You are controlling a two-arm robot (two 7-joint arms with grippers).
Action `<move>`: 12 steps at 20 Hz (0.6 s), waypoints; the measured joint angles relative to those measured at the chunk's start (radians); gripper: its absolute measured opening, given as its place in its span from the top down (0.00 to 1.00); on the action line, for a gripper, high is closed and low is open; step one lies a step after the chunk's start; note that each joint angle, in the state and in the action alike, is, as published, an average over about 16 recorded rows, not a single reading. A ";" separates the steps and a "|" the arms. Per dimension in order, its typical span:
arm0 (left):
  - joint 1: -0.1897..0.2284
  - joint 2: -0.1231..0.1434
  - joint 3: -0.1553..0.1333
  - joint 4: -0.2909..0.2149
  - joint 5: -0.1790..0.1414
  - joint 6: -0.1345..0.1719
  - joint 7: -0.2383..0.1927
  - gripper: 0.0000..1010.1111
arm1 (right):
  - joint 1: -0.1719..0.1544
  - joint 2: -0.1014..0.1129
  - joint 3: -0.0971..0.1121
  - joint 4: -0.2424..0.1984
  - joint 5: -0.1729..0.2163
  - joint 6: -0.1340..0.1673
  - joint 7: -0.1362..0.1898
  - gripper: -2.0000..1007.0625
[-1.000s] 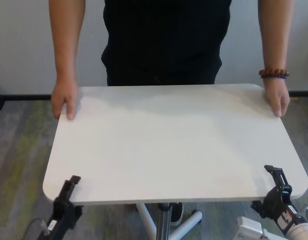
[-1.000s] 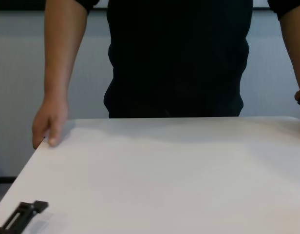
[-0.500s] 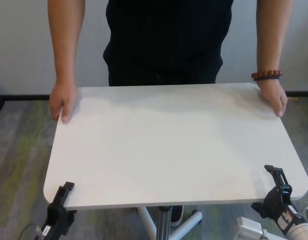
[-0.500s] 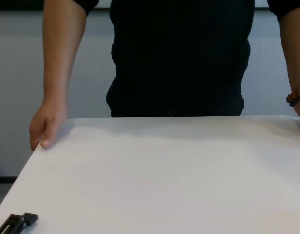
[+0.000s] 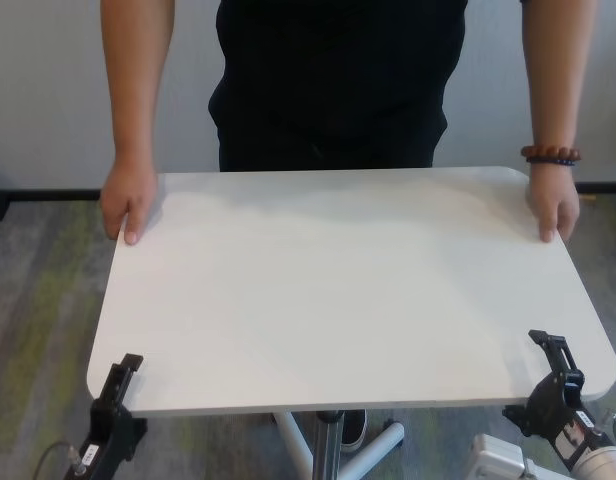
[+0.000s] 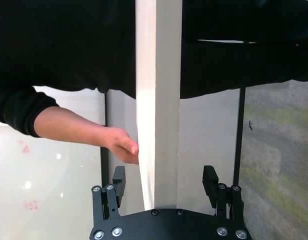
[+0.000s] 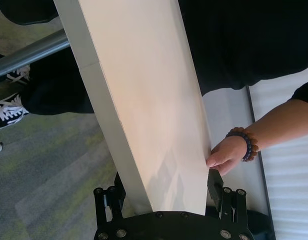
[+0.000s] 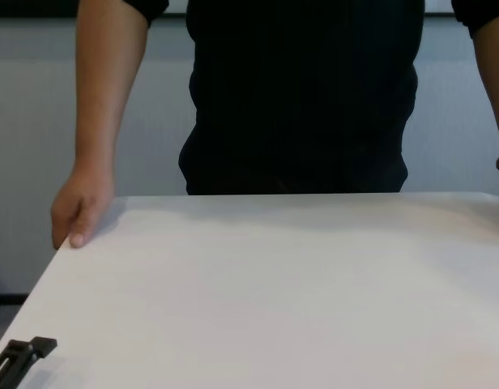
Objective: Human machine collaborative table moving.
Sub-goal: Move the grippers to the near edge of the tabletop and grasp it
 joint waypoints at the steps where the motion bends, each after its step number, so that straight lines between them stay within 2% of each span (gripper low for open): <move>1: 0.001 -0.004 -0.004 0.000 0.002 0.003 0.002 0.01 | 0.000 0.000 0.000 0.000 0.000 0.000 0.000 0.01; 8: 0.009 -0.023 -0.025 -0.002 0.019 0.026 0.008 0.01 | 0.001 0.000 -0.001 0.001 -0.003 0.002 -0.001 0.01; 12: 0.012 -0.031 -0.033 -0.001 0.025 0.037 0.009 0.01 | 0.004 -0.001 -0.004 0.003 -0.021 0.013 -0.001 0.01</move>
